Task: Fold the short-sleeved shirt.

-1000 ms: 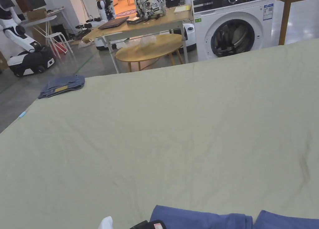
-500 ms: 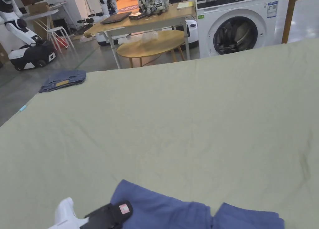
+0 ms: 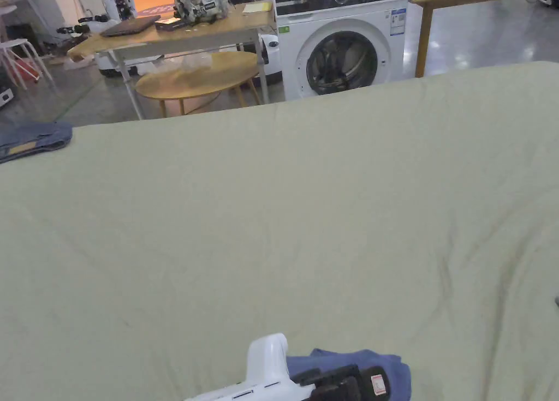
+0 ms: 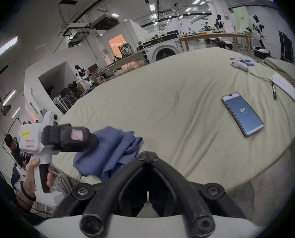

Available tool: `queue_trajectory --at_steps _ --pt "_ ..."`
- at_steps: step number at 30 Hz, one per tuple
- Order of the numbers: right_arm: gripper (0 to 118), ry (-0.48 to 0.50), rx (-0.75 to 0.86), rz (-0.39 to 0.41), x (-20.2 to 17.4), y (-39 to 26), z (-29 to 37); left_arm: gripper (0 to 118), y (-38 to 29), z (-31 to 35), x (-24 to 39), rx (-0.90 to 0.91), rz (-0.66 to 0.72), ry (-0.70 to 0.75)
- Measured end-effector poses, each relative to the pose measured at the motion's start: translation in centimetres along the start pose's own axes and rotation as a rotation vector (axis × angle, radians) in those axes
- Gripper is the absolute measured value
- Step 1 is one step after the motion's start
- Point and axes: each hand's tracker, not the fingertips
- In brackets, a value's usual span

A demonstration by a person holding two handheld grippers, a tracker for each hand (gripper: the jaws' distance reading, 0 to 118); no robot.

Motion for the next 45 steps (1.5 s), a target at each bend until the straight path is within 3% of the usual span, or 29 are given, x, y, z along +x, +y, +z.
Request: queue_trajectory --at_steps 1,3,5,9,11,16,17,19,20,21,23,25,29,37,38,39,40,42,45 --pt "0 -0.005 -0.006 -0.012 0.3 -0.3 0.0 45 0.2 0.4 -0.1 0.013 0.012 -0.009" --pt "0 -0.011 -0.012 -0.03 1.1 -0.7 -0.1 4 0.1 0.9 -1.0 0.005 0.024 0.025" --pt "0 -0.009 -0.014 -0.042 1.5 -1.0 0.0 0 -0.4 0.3 -1.9 -0.045 0.023 0.132" --pt "0 -0.009 -0.015 -0.036 1.3 -1.1 -0.1 0 -2.5 -3.2 -2.8 -0.173 0.007 0.123" --pt "0 0.007 -0.026 -0.02 0.5 -0.9 -0.5 0 -3.5 -5.5 -2.8 -0.249 -0.053 0.213" --pt "0 0.129 -0.105 0.101 -3.0 -0.2 -3.3 0 -2.6 -3.9 -1.4 -0.166 -0.084 0.149" --pt "0 0.133 -0.123 0.118 -3.7 -0.1 -4.6 6 -2.1 -2.8 -1.0 -0.127 -0.093 0.138" --pt "0 0.157 -0.161 0.131 -4.5 -0.2 -7.5 48 -1.4 0.3 0.0 -0.03 -0.127 0.135" --pt "0 0.16 -0.175 0.136 -4.7 -0.2 -8.7 65 -1.2 1.8 0.2 0.016 -0.141 0.154" --pt "0 0.165 -0.191 0.14 -4.8 -0.4 -9.8 74 -0.9 3.4 0.0 0.06 -0.146 0.173" --pt "0 0.151 -0.273 0.146 -5.0 -1.0 -12.5 74 0.1 6.5 -0.5 0.06 -0.119 0.173" --pt "0 0.066 -0.353 0.176 -4.8 -1.9 -14.6 75 0.6 8.1 -2.7 0.03 -0.023 0.199" --pt "0 0.109 -0.304 0.113 -4.3 -1.5 -13.6 74 0.9 9.0 -7.2 -0.007 0.053 0.273" --pt "0 0.119 -0.299 0.088 -4.1 -1.8 -13.3 73 0.0 3.2 -10.4 -0.15 0.203 0.084" --pt "0 0.121 -0.298 0.089 -4.1 -1.7 -13.3 61 -0.3 2.7 -10.6 -0.149 0.204 0.064" --pt "0 0.118 -0.298 0.088 -4.1 -1.7 -13.3 41 -0.3 2.4 -10.7 -0.132 0.188 0.114" --pt "0 0.122 -0.296 0.078 -4.0 -1.7 -13.3 33 -0.4 2.6 -10.7 -0.111 0.169 0.186" --pt "0 0.135 -0.286 0.055 -4.0 -1.6 -12.8 28 -0.5 3.5 -11.2 -0.082 0.228 0.094" --pt "0 0.293 -0.215 0.032 -3.7 -1.0 -11.0 27 0.0 7.4 -11.5 0.052 0.28 0.075"
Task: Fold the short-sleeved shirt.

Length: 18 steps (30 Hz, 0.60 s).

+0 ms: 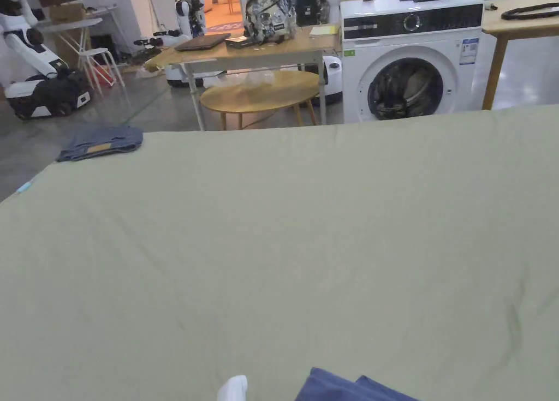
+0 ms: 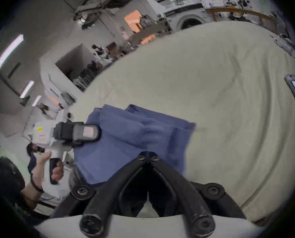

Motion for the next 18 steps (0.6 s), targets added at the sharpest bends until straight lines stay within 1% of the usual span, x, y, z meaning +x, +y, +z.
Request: queue_trajectory --at_steps 2,4,5,7,8,10,12,13,14,15,16,17,18 --pt "0 -0.002 0.012 0.062 0.0 -0.1 1.0 27 1.6 5.0 -1.2 0.116 0.073 -0.02" --pt "0 -0.045 -0.001 0.125 0.1 -0.3 1.4 27 3.7 10.4 -3.3 0.219 0.056 0.092" --pt "0 -0.061 -0.022 0.141 0.3 -0.4 1.3 27 4.8 13.4 -4.4 0.264 0.061 0.154" --pt "0 -0.064 -0.047 0.139 0.7 -0.7 1.3 27 6.5 18.4 -6.0 0.33 0.094 0.261" --pt "0 -0.061 -0.051 0.139 0.9 -0.8 1.3 27 7.5 20.2 -6.7 0.332 0.094 0.319" --pt "0 -0.048 -0.05 0.134 1.2 -0.9 1.0 27 9.2 21.8 -6.9 0.347 0.08 0.435" --pt "0 -0.043 -0.059 0.121 1.2 -0.7 0.7 27 11.1 22.9 -7.5 0.341 0.068 0.439" --pt "0 -0.047 -0.061 0.125 0.8 -0.5 0.8 33 12.1 23.1 -7.5 0.336 0.046 0.483" --pt "0 -0.048 -0.059 0.134 0.7 -0.4 0.9 45 13.5 23.6 -8.6 0.369 0.038 0.556" --pt "0 -0.046 -0.056 0.146 0.6 -0.3 1.2 57 14.4 24.1 -8.3 0.399 0.041 0.644" --pt "0 -0.048 -0.052 0.154 0.5 -0.2 1.5 55 15.1 24.6 -7.7 0.434 0.038 0.721" --pt "0 -0.051 -0.042 0.162 0.2 0.2 1.9 55 16.1 25.6 -7.6 0.467 0.004 0.795" --pt "0 -0.058 -0.03 0.166 0.2 0.4 2.2 55 16.8 26.1 -6.7 0.473 -0.066 0.848"
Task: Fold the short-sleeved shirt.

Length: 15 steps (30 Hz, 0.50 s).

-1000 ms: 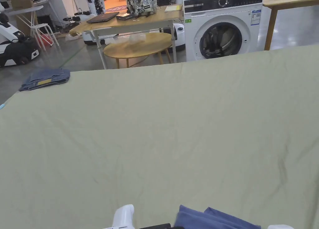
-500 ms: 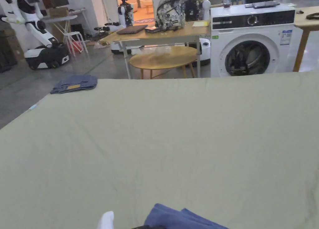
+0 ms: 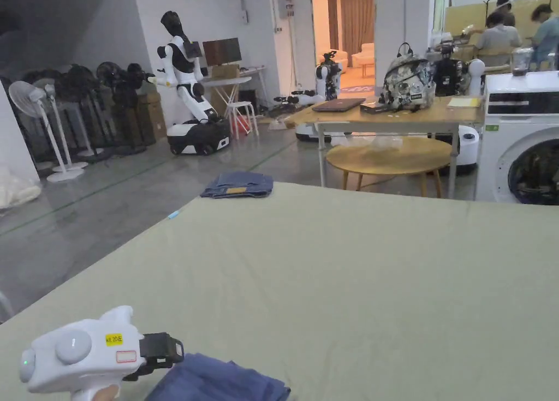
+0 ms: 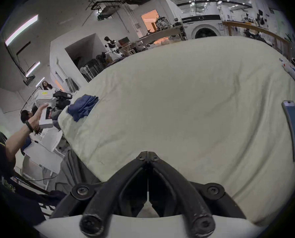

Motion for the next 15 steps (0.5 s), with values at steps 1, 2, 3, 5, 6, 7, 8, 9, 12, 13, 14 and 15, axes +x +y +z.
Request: queue_trajectory --at_steps 1,2,3,5,6,7,8,9,12,13,14,15 --pt "0 -0.012 0.014 0.001 0.1 0.3 0.3 55 0.8 1.2 0.8 0.033 -0.077 0.054" --pt "0 -0.028 0.033 0.002 0.2 0.7 0.6 55 1.4 2.3 1.7 0.065 -0.147 0.068" --pt "0 -0.049 0.061 0.003 0.5 1.2 0.9 55 1.7 3.9 2.8 0.104 -0.208 0.036" --pt "0 -0.08 0.112 0.008 0.6 2.8 1.4 55 0.9 8.5 6.4 0.173 -0.263 -0.068" --pt "0 -0.092 0.142 0.012 0.5 3.7 1.7 55 0.6 10.0 7.8 0.229 -0.29 -0.104" --pt "0 -0.101 0.175 0.017 0.5 4.8 2.0 55 0.2 11.6 9.3 0.29 -0.323 -0.143" --pt "0 -0.106 0.209 0.026 0.2 5.8 2.5 55 -0.1 13.1 10.3 0.344 -0.343 -0.189" --pt "0 -0.115 0.246 0.045 -0.1 6.8 3.0 55 -0.9 14.5 11.6 0.429 -0.377 -0.253" --pt "0 -0.19 0.365 0.142 -1.6 9.2 4.6 55 -3.2 17.5 14.3 0.598 -0.413 -0.431" --pt "0 -0.215 0.396 0.175 -2.2 10.0 5.2 55 -4.1 18.2 15.4 0.63 -0.385 -0.462" --pt "0 -0.238 0.425 0.208 -2.8 10.7 5.7 55 -4.9 18.7 16.5 0.652 -0.38 -0.476" --pt "0 -0.262 0.448 0.237 -3.3 11.4 6.2 55 -5.5 19.0 17.5 0.665 -0.389 -0.48"
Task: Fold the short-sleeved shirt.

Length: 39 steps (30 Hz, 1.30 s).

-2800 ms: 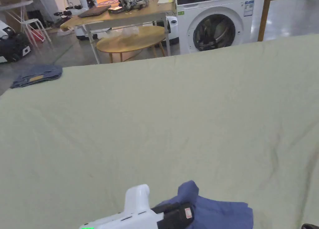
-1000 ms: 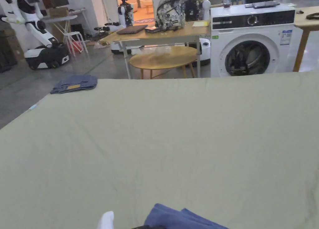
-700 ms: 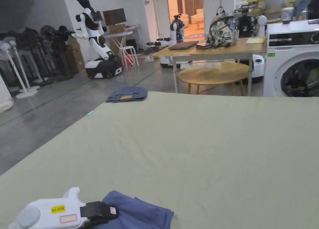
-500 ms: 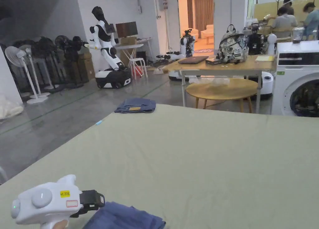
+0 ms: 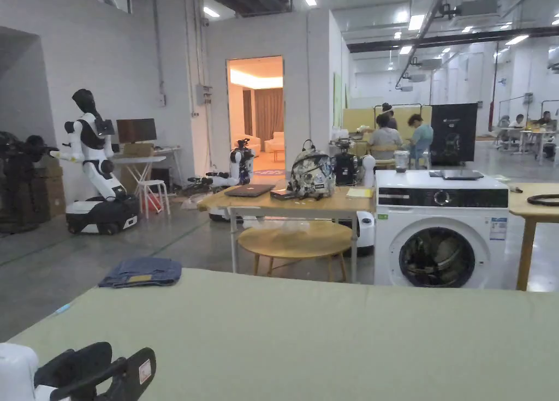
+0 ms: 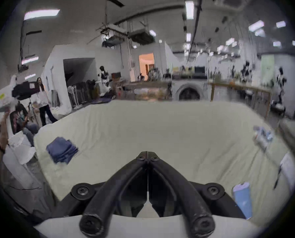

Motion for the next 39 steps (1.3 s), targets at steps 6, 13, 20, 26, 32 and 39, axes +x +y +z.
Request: queue_trajectory --at_steps 6,13,20,26,32,39 --pt "0 -0.124 0.214 -0.045 0.0 3.3 0.9 3 -0.3 -1.4 9.0 0.04 -0.1 -0.069" --pt "0 -0.157 0.289 -0.088 -0.3 4.1 0.4 0 -2.2 -2.9 12.9 -0.053 -0.158 0.034" --pt "0 -0.302 0.228 0.052 -2.1 2.0 1.3 0 -3.5 -2.1 11.6 -0.067 -0.156 0.041" --pt "0 -0.299 0.249 0.051 -2.6 2.4 1.5 0 -3.4 -2.2 11.3 -0.049 -0.124 0.05" --pt "3 -0.303 0.274 0.063 -2.8 2.4 1.8 0 -3.9 -1.9 10.6 -0.044 -0.129 0.054" --pt "81 -0.272 0.28 0.066 -2.8 3.3 1.8 67 -3.6 -1.9 9.5 -0.043 -0.046 0.061"
